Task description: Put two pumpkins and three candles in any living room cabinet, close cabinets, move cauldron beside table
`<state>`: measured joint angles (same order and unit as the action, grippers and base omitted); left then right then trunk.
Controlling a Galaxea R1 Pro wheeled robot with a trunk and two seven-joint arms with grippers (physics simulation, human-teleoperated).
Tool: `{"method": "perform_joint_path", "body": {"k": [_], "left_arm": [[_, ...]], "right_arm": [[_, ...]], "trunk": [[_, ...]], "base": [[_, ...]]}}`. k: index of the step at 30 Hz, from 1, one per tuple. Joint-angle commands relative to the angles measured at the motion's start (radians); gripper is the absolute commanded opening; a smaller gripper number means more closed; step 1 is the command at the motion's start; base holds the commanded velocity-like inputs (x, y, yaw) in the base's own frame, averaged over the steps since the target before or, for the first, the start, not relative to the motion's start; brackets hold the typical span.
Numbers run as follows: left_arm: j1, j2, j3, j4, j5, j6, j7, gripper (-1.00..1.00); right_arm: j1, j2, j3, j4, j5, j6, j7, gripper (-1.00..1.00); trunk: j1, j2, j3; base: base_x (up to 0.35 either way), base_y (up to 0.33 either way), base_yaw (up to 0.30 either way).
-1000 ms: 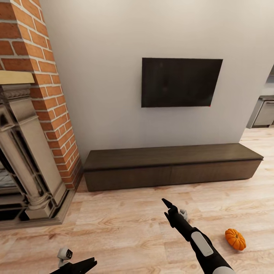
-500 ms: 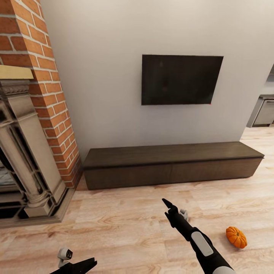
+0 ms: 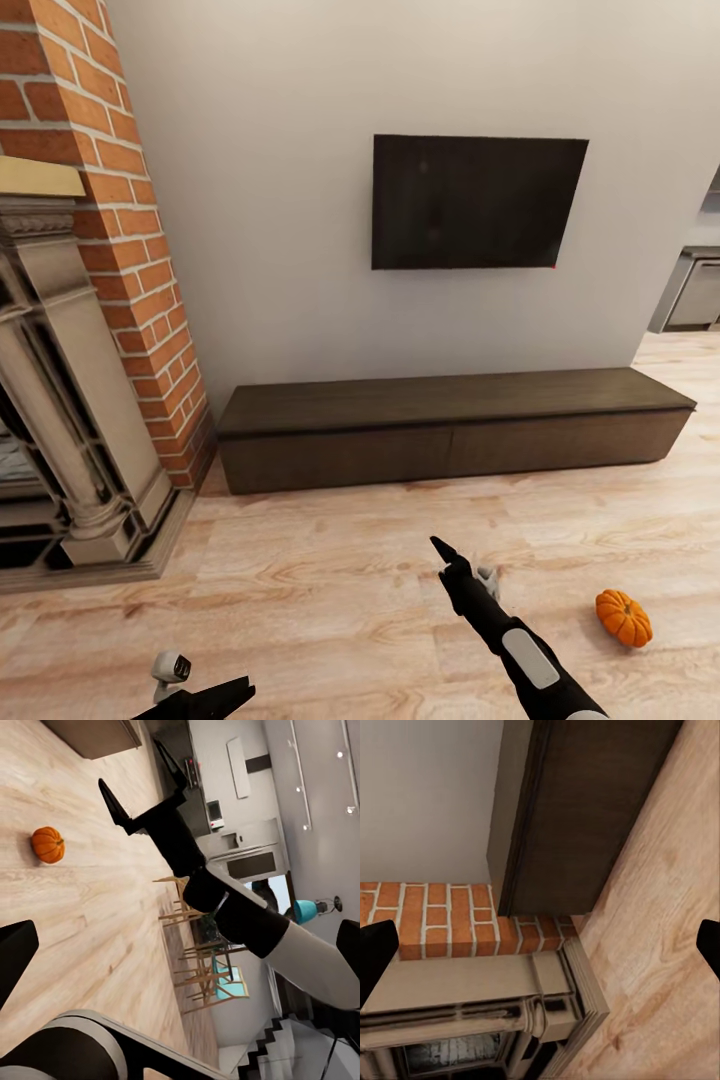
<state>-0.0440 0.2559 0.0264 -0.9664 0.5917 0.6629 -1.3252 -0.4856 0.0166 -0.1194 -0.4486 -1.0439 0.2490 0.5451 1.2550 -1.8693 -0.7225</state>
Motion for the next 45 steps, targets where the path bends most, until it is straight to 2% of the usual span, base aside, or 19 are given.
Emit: {"method": "perform_joint_path", "body": {"k": [1,4,7,17,23,26,37,43,45], "left_arm": [[0.000,0.000,0.000,0.000,0.003,0.011,-0.002,1.00],[0.000,0.000,0.000,0.000,0.003,0.011,-0.002,1.00],[0.000,0.000,0.000,0.000,0.003,0.011,-0.002,1.00],[0.000,-0.001,-0.002,0.006,0.002,0.011,-0.002,1.00],[0.000,-0.001,-0.002,0.007,0.002,0.010,-0.002,1.00],[0.000,-0.001,-0.002,0.007,0.002,0.010,-0.002,1.00],[-0.001,-0.002,-0.002,0.003,0.003,0.011,0.000,1.00],[-0.021,0.001,0.006,-0.056,0.035,0.025,-0.005,1.00],[-0.048,0.007,0.007,-0.069,0.074,0.028,-0.004,1.00]], "right_arm": [[-0.001,-0.004,-0.006,0.015,-0.011,0.016,0.034,1.00],[-0.001,-0.015,-0.008,0.054,-0.018,0.060,0.117,1.00],[-0.001,-0.019,-0.011,0.065,-0.021,0.085,0.140,1.00],[-0.001,-0.014,-0.017,0.065,-0.023,0.089,0.141,1.00],[-0.001,-0.010,-0.047,0.062,-0.104,0.079,0.141,1.00],[-0.001,-0.012,-0.051,0.062,-0.122,0.087,0.141,1.00],[-0.001,-0.012,-0.049,0.062,-0.128,0.097,0.139,1.00],[-0.001,-0.015,-0.048,0.062,-0.128,0.097,0.138,1.00],[-0.001,-0.016,-0.048,0.062,-0.128,0.096,0.138,1.00]], "trunk": [[0.004,-0.008,-0.004],[0.015,-0.029,-0.014],[0.027,-0.050,-0.023],[0.065,-0.120,-0.054],[0.088,-0.162,-0.073],[0.100,-0.183,-0.082],[0.142,-0.260,-0.117],[0.165,-0.302,-0.136],[0.172,-0.316,-0.142]], "base": [[0.000,0.000,0.000],[0.000,0.000,0.000],[0.000,0.000,0.000],[0.000,0.000,0.000],[0.000,0.000,0.000],[0.000,0.000,0.000],[0.000,0.000,0.000],[0.000,0.000,0.000],[0.000,0.000,0.000]]}}
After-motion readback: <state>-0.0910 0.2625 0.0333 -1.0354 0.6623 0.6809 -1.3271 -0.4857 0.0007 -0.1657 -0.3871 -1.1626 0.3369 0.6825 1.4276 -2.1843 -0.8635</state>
